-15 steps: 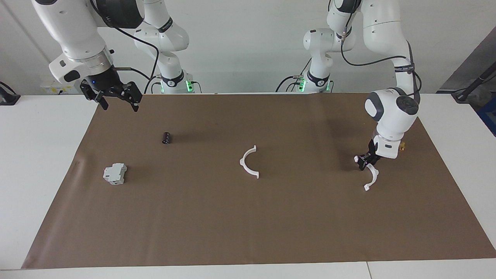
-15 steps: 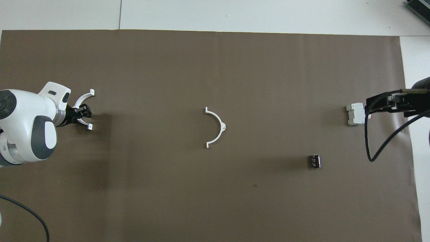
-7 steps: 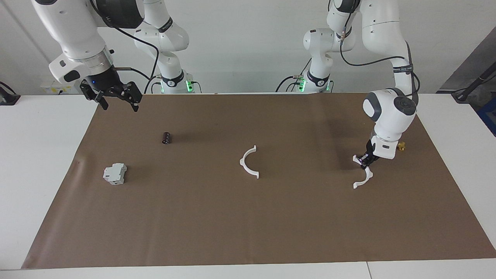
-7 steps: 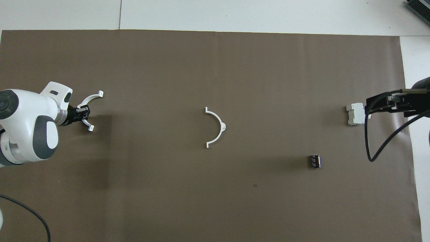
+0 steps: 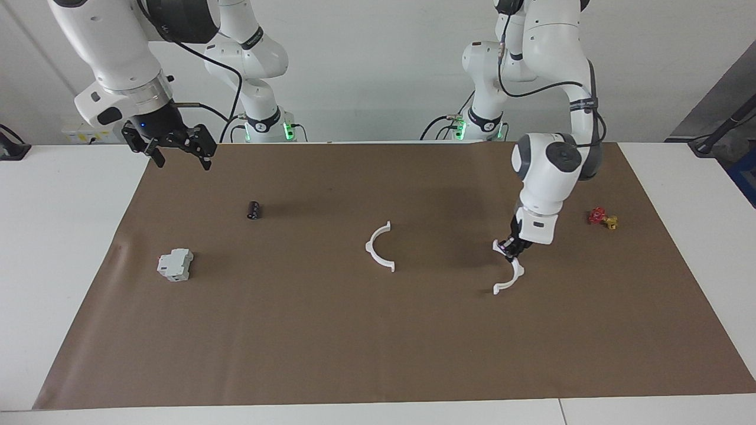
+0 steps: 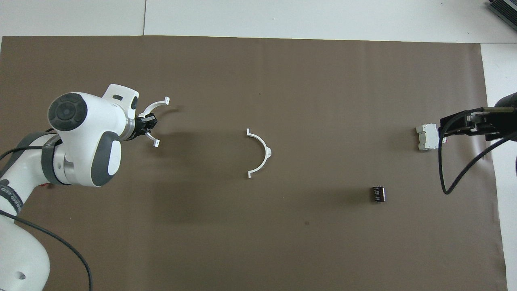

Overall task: Assemble drain pipe with both arms
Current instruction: 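Carry the held clamp half toward the clamp half at center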

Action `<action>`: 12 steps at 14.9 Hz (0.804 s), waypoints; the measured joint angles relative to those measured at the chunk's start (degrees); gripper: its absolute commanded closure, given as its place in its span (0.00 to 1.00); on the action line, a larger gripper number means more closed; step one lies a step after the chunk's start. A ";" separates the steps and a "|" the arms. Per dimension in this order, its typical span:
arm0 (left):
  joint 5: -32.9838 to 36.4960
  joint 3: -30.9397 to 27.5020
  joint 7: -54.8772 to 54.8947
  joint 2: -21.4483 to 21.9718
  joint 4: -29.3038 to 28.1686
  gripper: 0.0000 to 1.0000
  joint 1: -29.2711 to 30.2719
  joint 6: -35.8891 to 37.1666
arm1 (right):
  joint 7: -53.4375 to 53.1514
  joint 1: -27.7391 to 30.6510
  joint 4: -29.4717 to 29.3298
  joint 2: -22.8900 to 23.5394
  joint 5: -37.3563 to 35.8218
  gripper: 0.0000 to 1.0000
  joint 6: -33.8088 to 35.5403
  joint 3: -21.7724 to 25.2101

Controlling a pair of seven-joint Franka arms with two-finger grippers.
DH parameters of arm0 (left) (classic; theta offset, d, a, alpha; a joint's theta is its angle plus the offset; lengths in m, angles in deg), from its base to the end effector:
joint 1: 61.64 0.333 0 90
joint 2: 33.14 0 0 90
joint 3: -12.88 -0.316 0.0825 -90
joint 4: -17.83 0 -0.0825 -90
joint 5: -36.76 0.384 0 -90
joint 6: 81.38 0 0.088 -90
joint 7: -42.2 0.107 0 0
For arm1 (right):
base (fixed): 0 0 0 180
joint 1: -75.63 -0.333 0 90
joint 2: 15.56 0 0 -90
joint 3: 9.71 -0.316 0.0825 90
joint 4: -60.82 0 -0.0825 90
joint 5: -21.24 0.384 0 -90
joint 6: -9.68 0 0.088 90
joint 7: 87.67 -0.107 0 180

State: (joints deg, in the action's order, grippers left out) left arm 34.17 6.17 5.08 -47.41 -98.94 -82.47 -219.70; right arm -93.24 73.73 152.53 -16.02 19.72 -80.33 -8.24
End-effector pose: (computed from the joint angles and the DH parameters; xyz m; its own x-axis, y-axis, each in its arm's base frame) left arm 0.5837 -0.1494 0.3350 0.9037 0.4165 0.0994 0.4098 -0.9085 0.0819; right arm 0.5513 0.0012 0.6149 0.9958 -0.0895 -0.0190 -0.0890 -0.9956 0.0283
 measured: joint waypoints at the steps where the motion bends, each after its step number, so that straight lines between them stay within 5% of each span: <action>1: 0.00 0.01 -2.71 -0.01 0.09 1.00 -2.22 0.00 | 0.00 0.00 0.00 0.00 0.00 0.00 0.00 0.00; 12: -0.01 -0.15 -28.00 -3.99 0.31 1.00 -17.92 -3.70 | 0.00 0.00 0.00 0.00 0.00 0.00 0.00 0.00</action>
State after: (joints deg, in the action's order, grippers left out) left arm 34.16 6.02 -22.92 -51.41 -98.63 -100.39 -223.40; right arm -93.24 73.73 152.53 -16.02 19.72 -80.33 -8.24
